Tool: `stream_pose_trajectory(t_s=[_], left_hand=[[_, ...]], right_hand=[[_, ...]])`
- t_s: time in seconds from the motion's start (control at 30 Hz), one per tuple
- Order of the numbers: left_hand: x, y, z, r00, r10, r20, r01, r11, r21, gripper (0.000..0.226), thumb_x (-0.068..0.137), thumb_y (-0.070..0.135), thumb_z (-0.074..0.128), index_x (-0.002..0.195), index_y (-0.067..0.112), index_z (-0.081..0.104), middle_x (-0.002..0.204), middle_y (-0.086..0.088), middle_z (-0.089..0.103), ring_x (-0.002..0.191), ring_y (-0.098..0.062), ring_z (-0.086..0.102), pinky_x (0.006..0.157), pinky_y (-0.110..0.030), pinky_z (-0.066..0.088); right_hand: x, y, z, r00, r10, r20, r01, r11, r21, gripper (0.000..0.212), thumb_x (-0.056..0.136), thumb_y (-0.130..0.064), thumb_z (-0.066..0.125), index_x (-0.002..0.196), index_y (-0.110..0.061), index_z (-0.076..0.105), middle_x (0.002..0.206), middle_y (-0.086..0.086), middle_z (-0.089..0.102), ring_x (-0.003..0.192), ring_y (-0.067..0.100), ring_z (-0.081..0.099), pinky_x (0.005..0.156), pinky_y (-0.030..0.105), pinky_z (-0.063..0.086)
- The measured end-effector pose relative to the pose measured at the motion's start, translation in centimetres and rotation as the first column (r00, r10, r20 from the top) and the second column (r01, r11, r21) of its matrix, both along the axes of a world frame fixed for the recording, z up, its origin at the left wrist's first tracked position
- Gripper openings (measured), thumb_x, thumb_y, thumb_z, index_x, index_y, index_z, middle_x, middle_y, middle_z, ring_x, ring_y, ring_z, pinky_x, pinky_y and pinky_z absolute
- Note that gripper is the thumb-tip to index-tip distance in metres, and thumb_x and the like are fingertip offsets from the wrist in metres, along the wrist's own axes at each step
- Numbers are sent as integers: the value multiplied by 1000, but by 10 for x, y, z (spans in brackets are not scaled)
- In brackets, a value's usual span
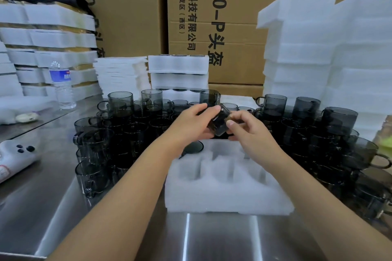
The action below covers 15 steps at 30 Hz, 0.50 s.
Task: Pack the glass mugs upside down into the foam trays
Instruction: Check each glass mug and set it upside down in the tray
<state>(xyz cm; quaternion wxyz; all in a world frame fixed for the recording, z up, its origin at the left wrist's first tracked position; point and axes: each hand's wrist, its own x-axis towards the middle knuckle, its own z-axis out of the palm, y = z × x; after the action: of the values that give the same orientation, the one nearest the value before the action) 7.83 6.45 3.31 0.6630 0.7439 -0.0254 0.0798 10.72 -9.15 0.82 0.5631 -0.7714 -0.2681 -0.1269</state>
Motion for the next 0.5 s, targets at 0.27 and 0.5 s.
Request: stream_pose_trajectory(t_s=[0.27,0.5], left_hand=[[12,4,-24,970,-242,-19,235,956,-176,26,97,23,52,87,24,76,87,-8,73,79,-22,73,66,-24,56],[12,6,-28,943,-332,15,329,924,-196,23,99,24,46,105,18,68,91,-10,74,82,-21,72,67,-25,56]], right_hand=[[9,-16,1,986,29,-164,-31,999,-8,68,72,-22,79,124,-42,40,109,-7,54,72,13,56,76,33,53],[13,-26,2,953,196,-232,-214,975,-59,50,62,-40,76,109,-35,58,87,-2,55,74,7,59,68,23,51]])
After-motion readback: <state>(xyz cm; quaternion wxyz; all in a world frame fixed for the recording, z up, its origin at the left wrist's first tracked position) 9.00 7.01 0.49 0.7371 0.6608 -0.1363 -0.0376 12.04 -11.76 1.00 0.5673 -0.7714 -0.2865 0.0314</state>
